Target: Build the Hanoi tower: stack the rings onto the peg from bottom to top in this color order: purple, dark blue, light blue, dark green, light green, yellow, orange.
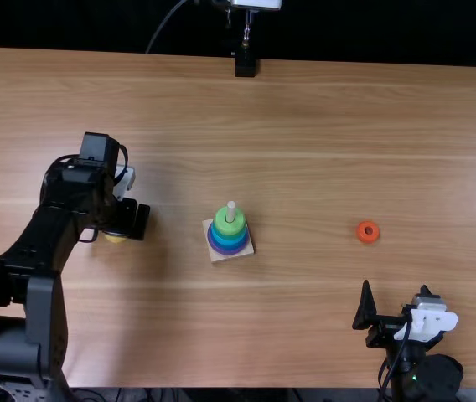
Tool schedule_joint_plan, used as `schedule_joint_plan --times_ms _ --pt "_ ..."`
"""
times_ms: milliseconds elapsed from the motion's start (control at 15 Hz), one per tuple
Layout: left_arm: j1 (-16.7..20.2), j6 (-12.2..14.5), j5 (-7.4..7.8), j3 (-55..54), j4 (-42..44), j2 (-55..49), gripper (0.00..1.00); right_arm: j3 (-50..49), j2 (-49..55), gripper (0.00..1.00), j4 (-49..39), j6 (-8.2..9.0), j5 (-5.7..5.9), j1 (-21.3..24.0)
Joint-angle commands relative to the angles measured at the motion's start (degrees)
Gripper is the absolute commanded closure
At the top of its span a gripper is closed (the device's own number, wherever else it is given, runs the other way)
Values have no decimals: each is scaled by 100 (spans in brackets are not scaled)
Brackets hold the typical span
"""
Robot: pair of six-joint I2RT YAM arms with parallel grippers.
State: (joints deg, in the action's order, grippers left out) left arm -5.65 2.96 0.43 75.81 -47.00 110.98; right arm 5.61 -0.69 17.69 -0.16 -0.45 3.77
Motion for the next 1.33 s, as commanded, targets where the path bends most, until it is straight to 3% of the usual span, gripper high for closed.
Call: schedule_joint_plan --times_ms 0,1000,1067,1200,1267 --pt "-41 31 52 39 7 152 0 -455 69 0 178 -36 -29 10" --pt "-33 41 84 -409 -4 143 0 -455 69 0 178 -26 -29 10" --pt "-33 41 73 -488 7 135 3 -455 69 0 178 -36 -29 10" --pt "-41 41 73 -576 7 126 33 -455 69 0 178 -36 -29 18" --pt "-41 41 73 -585 18 126 43 -455 69 0 178 -36 -29 10"
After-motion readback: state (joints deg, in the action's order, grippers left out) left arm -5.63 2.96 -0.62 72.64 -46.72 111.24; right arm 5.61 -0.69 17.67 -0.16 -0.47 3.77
